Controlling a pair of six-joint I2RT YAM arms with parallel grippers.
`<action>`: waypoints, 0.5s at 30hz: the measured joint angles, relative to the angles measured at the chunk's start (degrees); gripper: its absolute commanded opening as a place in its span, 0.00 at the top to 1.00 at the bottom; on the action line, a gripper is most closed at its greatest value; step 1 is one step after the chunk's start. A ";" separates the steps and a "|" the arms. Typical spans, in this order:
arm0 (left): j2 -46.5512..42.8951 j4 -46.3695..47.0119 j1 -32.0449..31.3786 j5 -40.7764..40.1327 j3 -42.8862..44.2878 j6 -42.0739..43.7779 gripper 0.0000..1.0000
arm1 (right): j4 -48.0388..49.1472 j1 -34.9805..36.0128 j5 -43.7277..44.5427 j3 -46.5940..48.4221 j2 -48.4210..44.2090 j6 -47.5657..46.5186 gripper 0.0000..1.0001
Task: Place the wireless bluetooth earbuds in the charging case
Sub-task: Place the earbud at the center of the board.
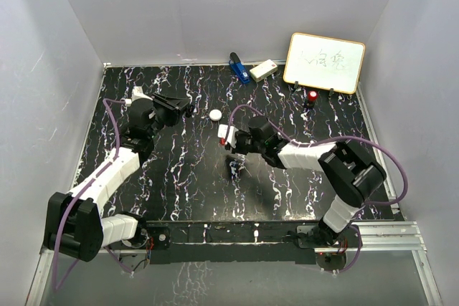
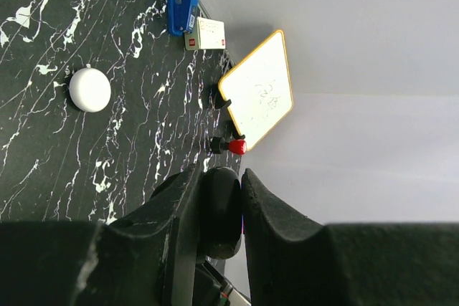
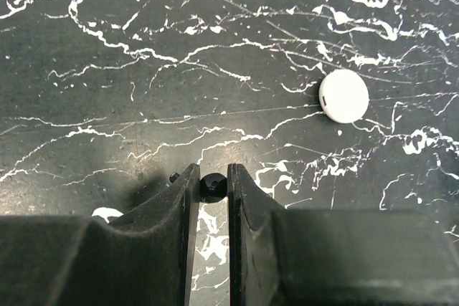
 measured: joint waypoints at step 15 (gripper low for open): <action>-0.09 -1.22 1.27 1.18 0.02 -0.02 1.00 | -2.73 -2.29 -7.43 2.64 6.23 -0.07 0.97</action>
